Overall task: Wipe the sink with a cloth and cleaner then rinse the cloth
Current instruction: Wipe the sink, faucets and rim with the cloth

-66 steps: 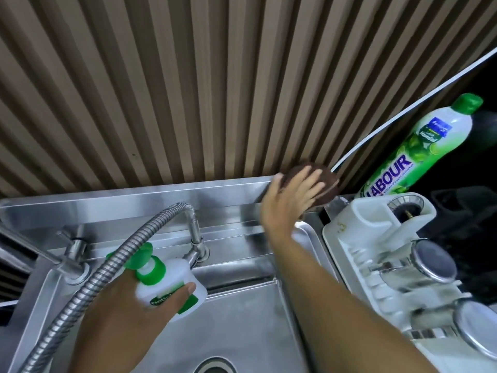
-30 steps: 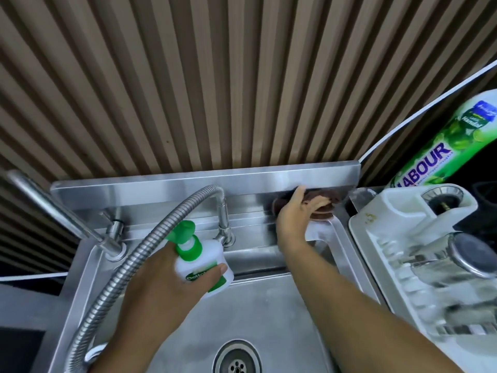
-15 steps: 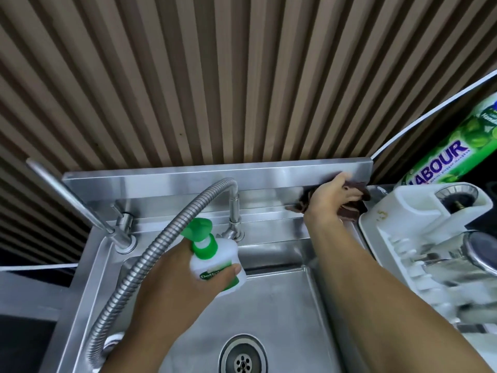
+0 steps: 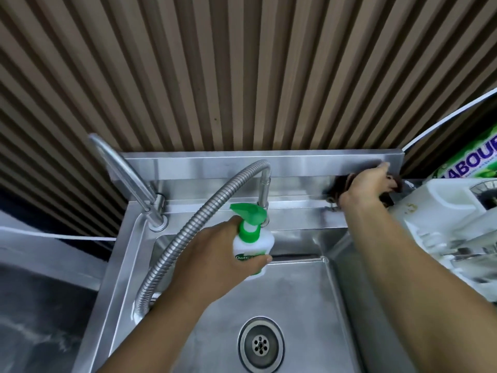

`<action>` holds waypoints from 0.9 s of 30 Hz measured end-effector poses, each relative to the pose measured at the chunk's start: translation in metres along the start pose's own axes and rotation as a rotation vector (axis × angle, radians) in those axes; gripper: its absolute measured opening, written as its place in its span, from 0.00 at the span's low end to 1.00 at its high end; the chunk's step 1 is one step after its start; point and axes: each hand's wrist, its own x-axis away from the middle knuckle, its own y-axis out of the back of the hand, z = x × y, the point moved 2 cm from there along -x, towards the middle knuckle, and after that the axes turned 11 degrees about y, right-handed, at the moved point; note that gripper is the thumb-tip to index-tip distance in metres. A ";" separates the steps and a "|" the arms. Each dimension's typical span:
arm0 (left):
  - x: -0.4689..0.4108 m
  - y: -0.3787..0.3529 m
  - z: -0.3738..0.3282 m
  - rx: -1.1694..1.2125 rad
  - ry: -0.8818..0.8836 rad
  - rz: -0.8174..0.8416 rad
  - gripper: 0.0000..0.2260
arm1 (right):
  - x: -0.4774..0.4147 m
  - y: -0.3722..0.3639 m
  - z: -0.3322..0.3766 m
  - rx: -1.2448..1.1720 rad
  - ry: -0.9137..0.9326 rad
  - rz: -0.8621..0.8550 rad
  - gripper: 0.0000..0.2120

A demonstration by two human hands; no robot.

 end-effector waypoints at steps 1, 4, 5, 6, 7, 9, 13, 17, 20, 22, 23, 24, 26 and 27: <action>-0.001 -0.001 0.000 -0.021 -0.013 -0.007 0.20 | 0.010 -0.007 -0.011 0.019 0.003 0.026 0.49; -0.003 -0.004 0.001 -0.089 -0.024 -0.017 0.23 | 0.074 -0.028 -0.054 0.101 -0.068 0.327 0.37; -0.003 -0.005 0.002 -0.107 -0.028 -0.016 0.23 | 0.105 -0.028 -0.059 0.069 -0.118 0.446 0.30; -0.004 -0.006 0.002 -0.121 -0.036 -0.016 0.24 | 0.132 -0.025 -0.056 0.006 -0.189 0.550 0.26; -0.005 -0.006 0.002 -0.134 -0.044 -0.019 0.24 | 0.145 -0.023 -0.049 -0.097 -0.272 0.597 0.20; -0.004 -0.007 0.001 -0.147 -0.062 -0.022 0.25 | 0.139 -0.018 -0.029 -0.244 -0.364 0.640 0.15; -0.005 -0.007 -0.006 -0.136 -0.117 -0.009 0.25 | 0.091 -0.006 0.008 -0.266 -0.326 0.451 0.12; -0.011 -0.005 -0.008 -0.117 -0.152 -0.049 0.25 | 0.098 -0.019 -0.011 -0.167 -0.273 0.329 0.13; -0.011 -0.008 -0.007 -0.095 -0.163 -0.057 0.24 | 0.131 -0.013 -0.028 -0.136 -0.229 0.507 0.14; -0.011 -0.009 -0.004 -0.086 -0.168 -0.054 0.24 | 0.129 -0.008 -0.032 -0.182 -0.328 0.629 0.11; -0.010 -0.009 -0.003 -0.085 -0.166 -0.054 0.24 | 0.117 -0.007 -0.028 -0.199 -0.320 0.637 0.14; -0.010 -0.009 -0.002 -0.083 -0.163 -0.052 0.24 | 0.099 -0.006 -0.021 -0.194 -0.282 0.617 0.16; -0.008 -0.008 -0.002 -0.085 -0.166 -0.047 0.25 | 0.055 0.000 -0.009 -0.217 -0.182 0.473 0.22; -0.008 -0.007 -0.003 -0.087 -0.174 -0.048 0.26 | 0.033 0.003 -0.002 -0.200 -0.143 0.359 0.23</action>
